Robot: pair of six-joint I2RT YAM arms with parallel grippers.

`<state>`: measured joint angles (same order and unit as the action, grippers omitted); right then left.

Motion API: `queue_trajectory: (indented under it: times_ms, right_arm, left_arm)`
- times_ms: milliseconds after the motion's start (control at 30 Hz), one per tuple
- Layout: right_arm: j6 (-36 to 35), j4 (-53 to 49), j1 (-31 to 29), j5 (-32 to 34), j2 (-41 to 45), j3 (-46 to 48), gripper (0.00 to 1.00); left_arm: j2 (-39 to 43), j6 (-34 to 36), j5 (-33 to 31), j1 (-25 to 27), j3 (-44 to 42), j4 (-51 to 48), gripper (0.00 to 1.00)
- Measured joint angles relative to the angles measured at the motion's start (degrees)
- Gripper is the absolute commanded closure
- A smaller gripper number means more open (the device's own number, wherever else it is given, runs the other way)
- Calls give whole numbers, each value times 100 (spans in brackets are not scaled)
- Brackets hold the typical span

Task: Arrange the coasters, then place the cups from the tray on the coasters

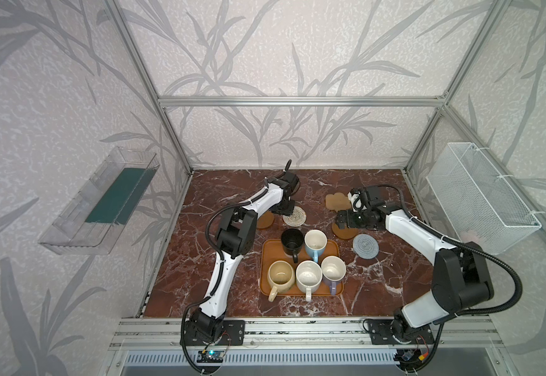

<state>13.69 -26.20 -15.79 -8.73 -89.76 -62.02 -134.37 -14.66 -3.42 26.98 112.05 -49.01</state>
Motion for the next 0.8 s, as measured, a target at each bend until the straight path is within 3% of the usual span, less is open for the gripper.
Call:
queue_trajectory:
  times_ms: [800]
  right_arm:
    - [-109,-66,0,-68,7,-39,1]
  left_arm:
    - [205,-210,-26,-125,-302,-133,59]
